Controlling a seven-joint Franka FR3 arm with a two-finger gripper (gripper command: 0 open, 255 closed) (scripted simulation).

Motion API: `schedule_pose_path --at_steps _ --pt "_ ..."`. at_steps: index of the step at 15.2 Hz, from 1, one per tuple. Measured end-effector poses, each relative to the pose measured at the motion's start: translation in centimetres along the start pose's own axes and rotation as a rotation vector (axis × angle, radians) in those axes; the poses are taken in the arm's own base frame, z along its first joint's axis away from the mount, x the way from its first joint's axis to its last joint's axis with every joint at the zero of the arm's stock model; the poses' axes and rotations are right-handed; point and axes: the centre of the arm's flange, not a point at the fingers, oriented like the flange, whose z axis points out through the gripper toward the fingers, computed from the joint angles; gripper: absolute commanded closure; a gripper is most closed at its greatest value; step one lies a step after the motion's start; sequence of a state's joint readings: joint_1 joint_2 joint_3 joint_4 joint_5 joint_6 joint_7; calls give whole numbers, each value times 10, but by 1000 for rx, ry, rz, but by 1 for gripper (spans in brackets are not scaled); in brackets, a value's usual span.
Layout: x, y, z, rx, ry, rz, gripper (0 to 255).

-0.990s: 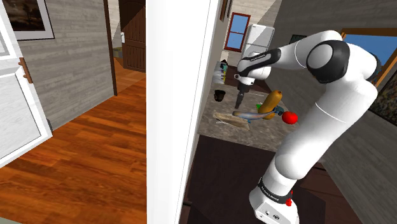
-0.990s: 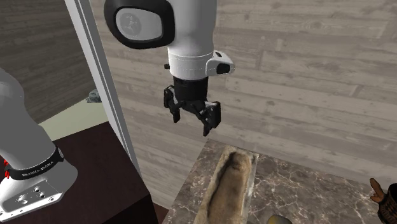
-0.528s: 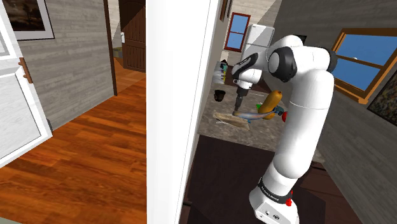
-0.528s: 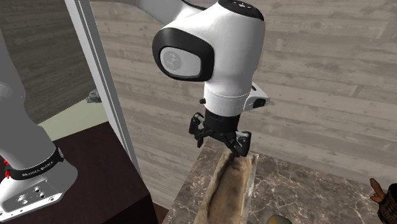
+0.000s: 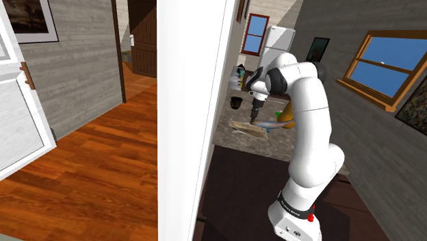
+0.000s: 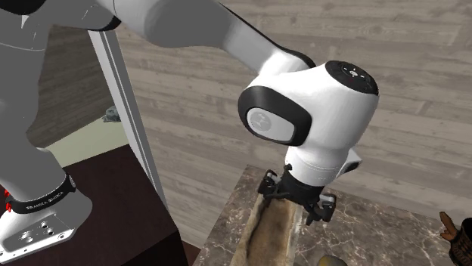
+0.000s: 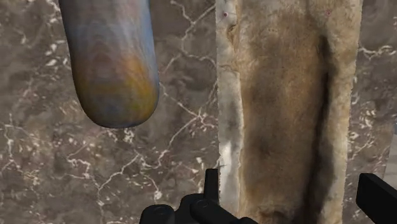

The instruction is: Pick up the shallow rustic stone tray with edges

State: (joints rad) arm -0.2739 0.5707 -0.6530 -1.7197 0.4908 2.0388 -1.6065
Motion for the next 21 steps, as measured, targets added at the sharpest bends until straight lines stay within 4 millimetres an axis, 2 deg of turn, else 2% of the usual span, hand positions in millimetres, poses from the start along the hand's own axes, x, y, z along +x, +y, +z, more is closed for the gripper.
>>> schedule_pose_path --at_steps 3,10,11,21 --pt "-2 24 20 9 2 -16 0" --pt "-3 33 55 11 4 -19 0" --pt "-4 33 58 11 4 -19 255" --pt "-5 33 60 11 4 -19 255"
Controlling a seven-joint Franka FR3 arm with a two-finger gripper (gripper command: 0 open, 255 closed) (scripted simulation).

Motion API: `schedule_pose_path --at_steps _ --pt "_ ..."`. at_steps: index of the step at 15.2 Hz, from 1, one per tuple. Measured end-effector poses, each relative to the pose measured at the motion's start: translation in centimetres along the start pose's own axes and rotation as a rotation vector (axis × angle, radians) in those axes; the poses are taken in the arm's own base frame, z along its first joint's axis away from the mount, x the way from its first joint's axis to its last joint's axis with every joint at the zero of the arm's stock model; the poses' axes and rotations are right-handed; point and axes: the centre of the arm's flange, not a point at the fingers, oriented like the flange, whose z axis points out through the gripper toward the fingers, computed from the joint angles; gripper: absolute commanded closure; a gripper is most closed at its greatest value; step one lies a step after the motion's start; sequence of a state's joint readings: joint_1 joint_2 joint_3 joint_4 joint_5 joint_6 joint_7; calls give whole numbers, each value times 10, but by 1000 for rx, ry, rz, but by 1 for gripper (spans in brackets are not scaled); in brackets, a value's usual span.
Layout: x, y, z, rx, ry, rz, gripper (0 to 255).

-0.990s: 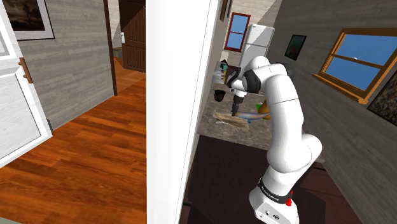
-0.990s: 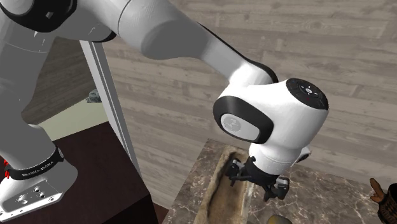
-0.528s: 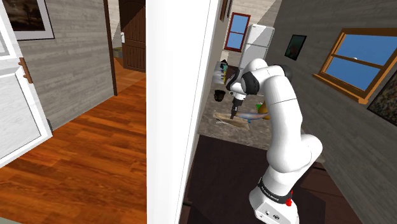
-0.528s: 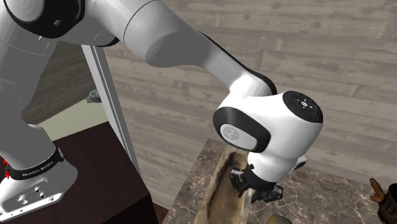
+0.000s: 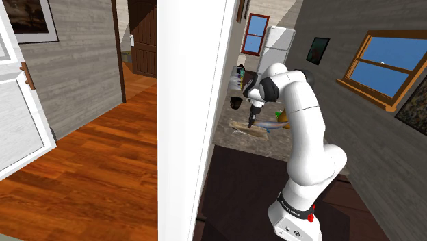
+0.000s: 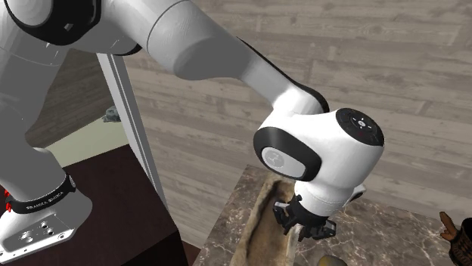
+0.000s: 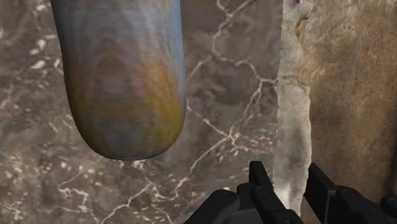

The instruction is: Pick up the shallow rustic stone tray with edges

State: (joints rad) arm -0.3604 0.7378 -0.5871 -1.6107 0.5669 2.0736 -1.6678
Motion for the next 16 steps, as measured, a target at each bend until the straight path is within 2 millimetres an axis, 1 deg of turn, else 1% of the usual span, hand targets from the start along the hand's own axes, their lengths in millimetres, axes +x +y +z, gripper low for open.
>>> schedule_pose_path --at_steps 3,10,16 --pt "2 -1 -10 0 0 0 255" --pt "4 -6 -48 0 0 0 255" --pt "7 -9 -76 0 0 0 255"
